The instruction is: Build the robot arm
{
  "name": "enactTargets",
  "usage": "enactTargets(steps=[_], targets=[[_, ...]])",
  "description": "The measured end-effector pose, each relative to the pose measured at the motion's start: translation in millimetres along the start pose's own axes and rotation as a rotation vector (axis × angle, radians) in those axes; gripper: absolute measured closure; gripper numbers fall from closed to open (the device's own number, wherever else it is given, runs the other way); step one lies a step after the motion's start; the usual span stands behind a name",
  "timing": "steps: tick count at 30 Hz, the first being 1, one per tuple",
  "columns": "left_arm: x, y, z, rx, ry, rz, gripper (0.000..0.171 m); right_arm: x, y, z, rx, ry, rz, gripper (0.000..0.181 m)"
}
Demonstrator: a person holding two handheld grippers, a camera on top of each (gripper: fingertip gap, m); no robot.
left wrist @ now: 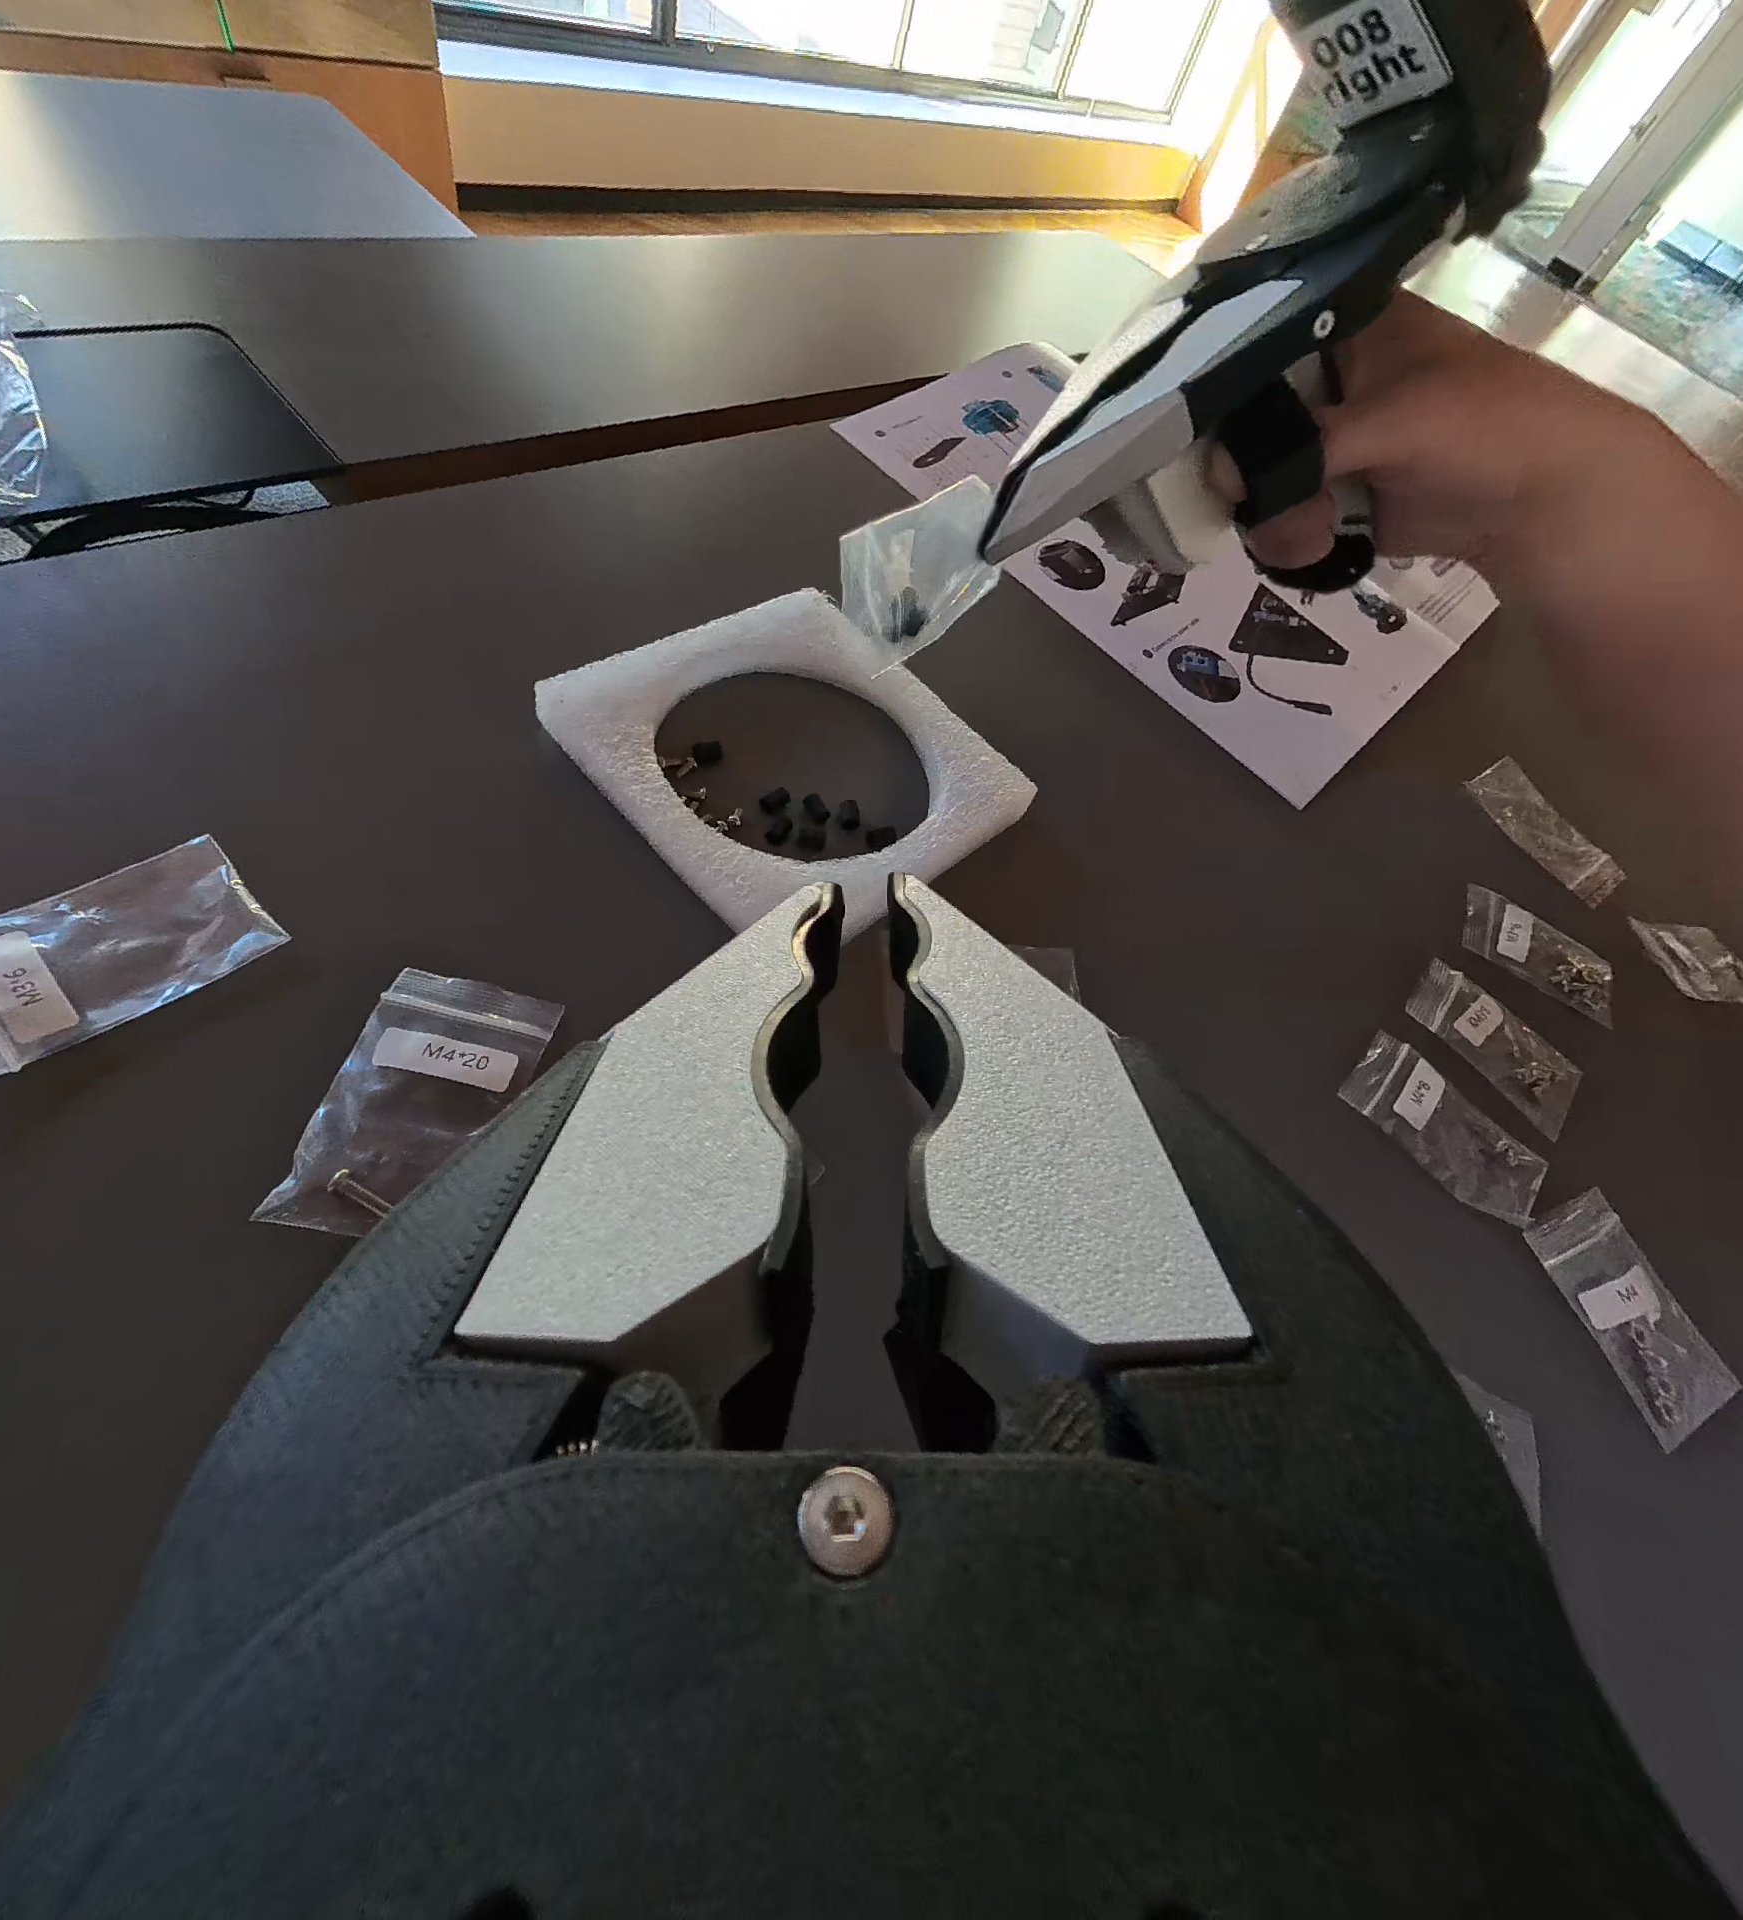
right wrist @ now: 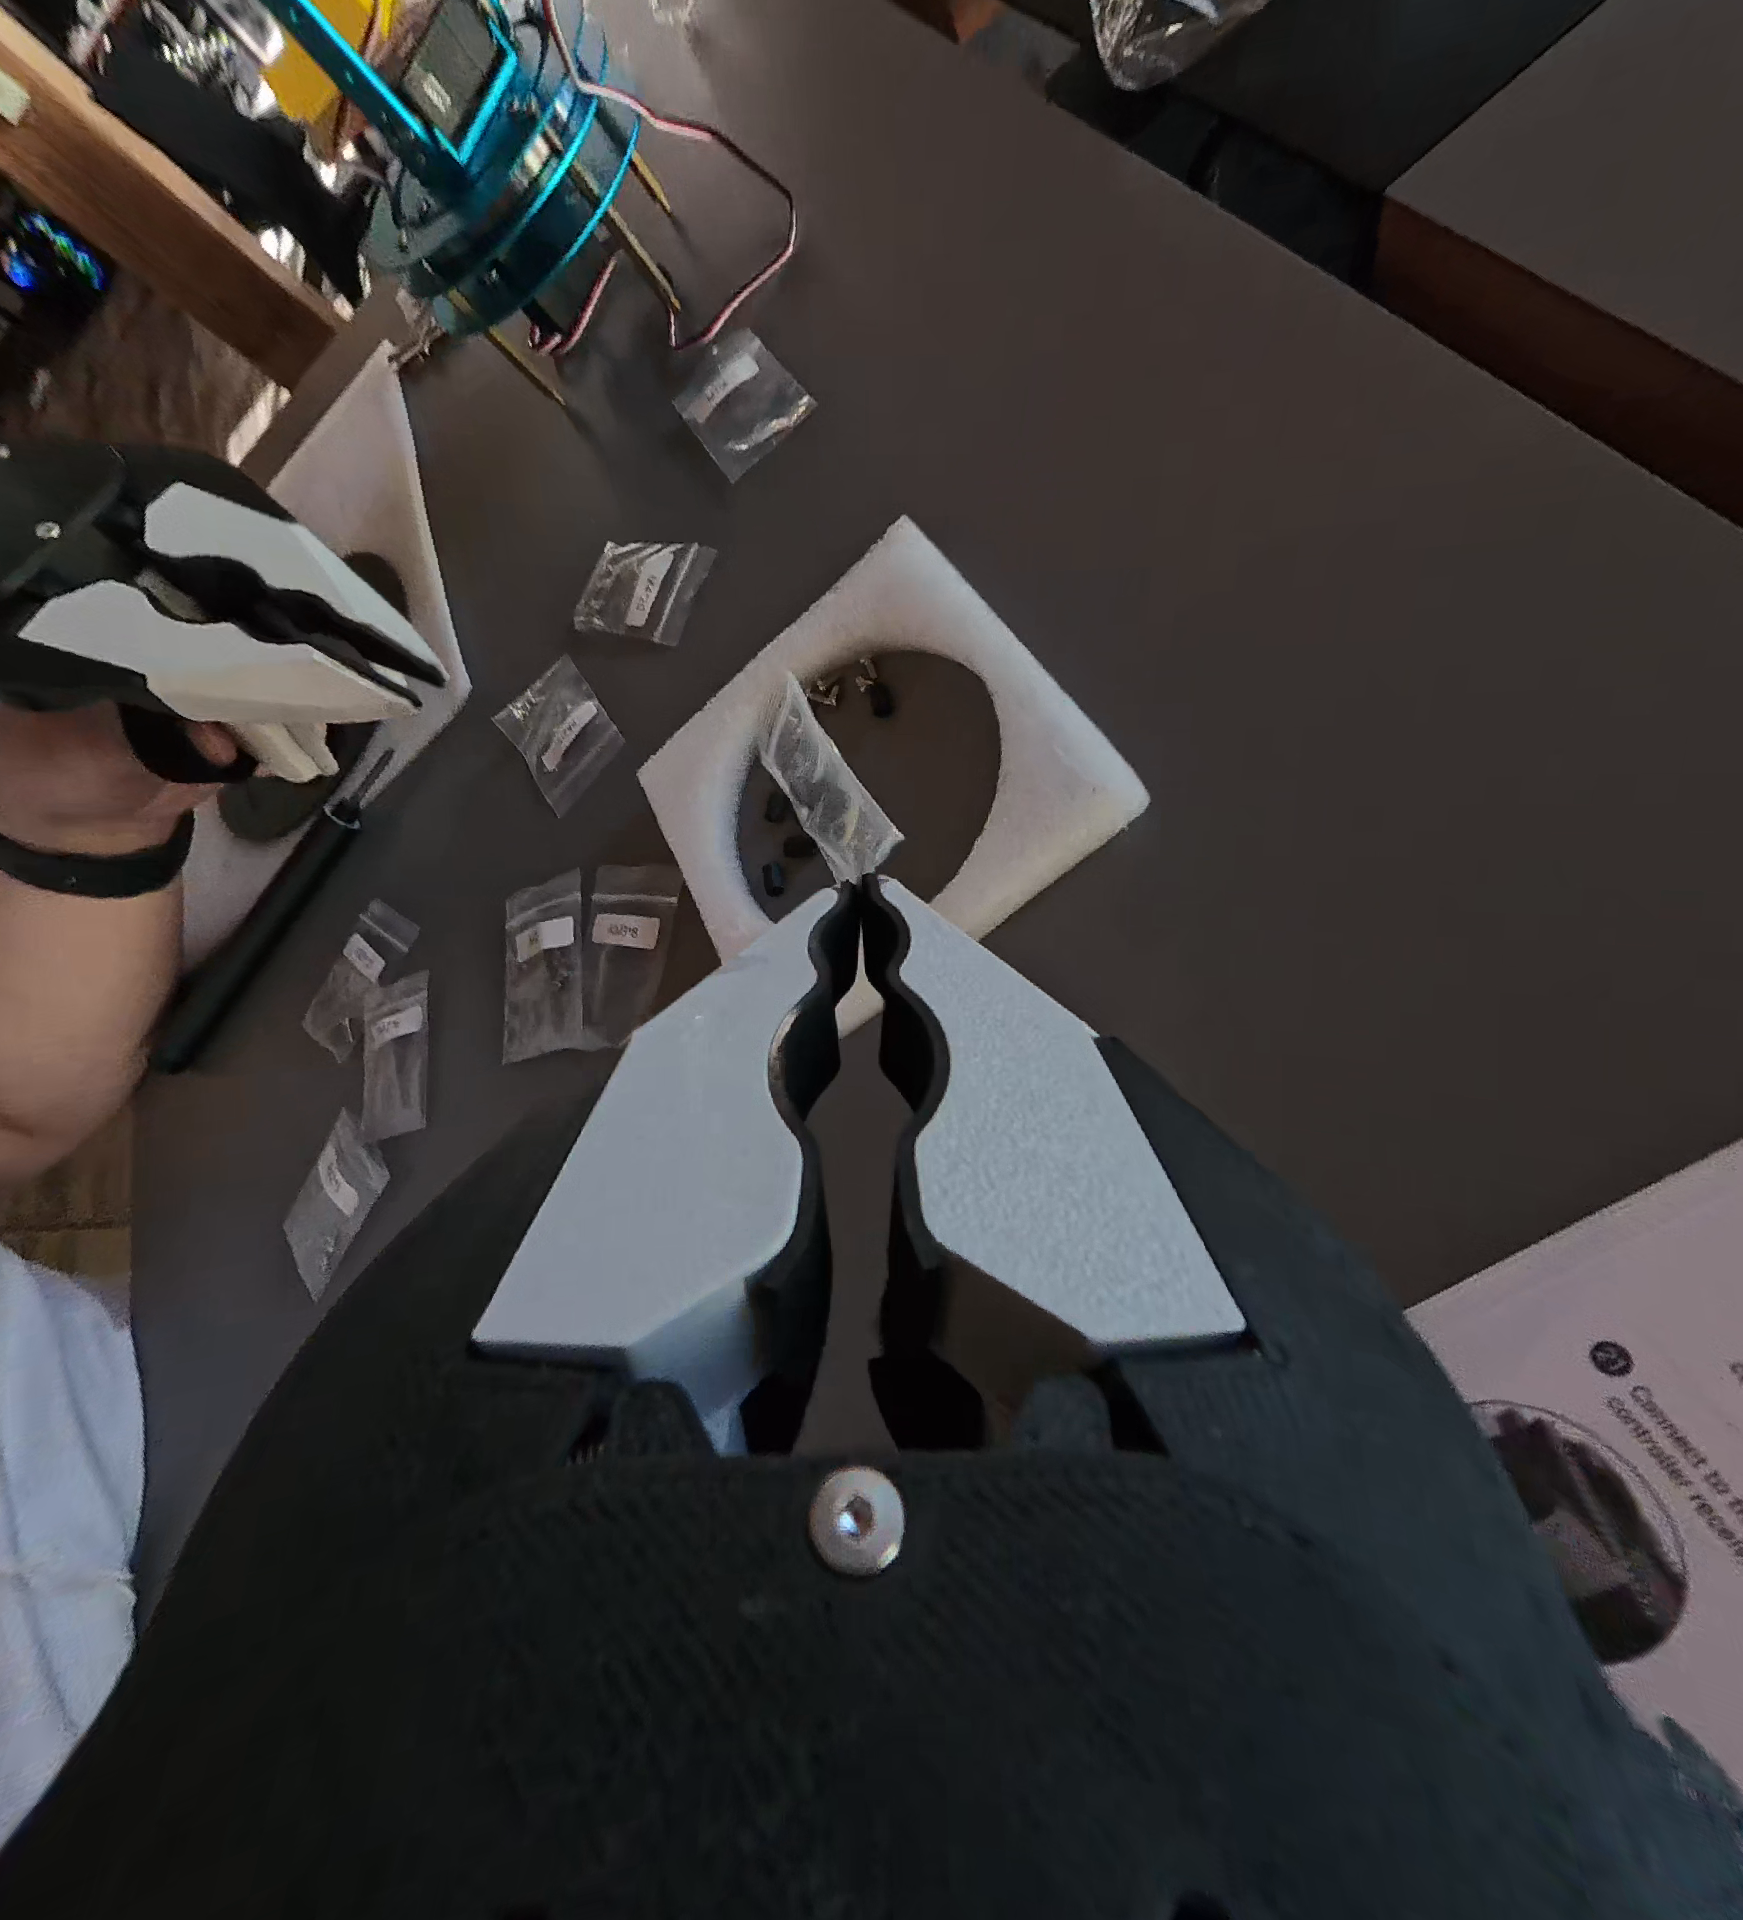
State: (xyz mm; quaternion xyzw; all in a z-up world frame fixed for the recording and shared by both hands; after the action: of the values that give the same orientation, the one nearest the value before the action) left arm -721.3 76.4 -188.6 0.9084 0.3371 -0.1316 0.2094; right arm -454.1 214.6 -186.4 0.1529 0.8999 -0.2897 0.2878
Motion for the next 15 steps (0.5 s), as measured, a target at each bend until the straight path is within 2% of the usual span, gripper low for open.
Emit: enactTargets(steps=[7, 15], targets=[[-2.3, -2.4, -1.0, -0.027, 0.027, -0.005, 0.164, -12.0, -7.6, 9.6, 0.118, 0.143, 0.023, 0.181], [-5.8, -3.4, -2.4, -0.02, 0.054, -0.037, 0.163, -9.3, -3.5, 9.5, 0.119, 0.123, 0.056, 0.181]])
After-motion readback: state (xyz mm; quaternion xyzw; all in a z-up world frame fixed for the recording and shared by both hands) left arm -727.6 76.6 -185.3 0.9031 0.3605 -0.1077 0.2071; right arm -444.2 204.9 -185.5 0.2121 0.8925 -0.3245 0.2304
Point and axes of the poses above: each gripper's, where its closed fingertips meet, x out along the fingers, z out of its underside, y = z × x across the jaws, the point moved 10 cm from there along -x, back along the fingers, and after that the axes turned 4 degrees about z, right-handed, at the moved point
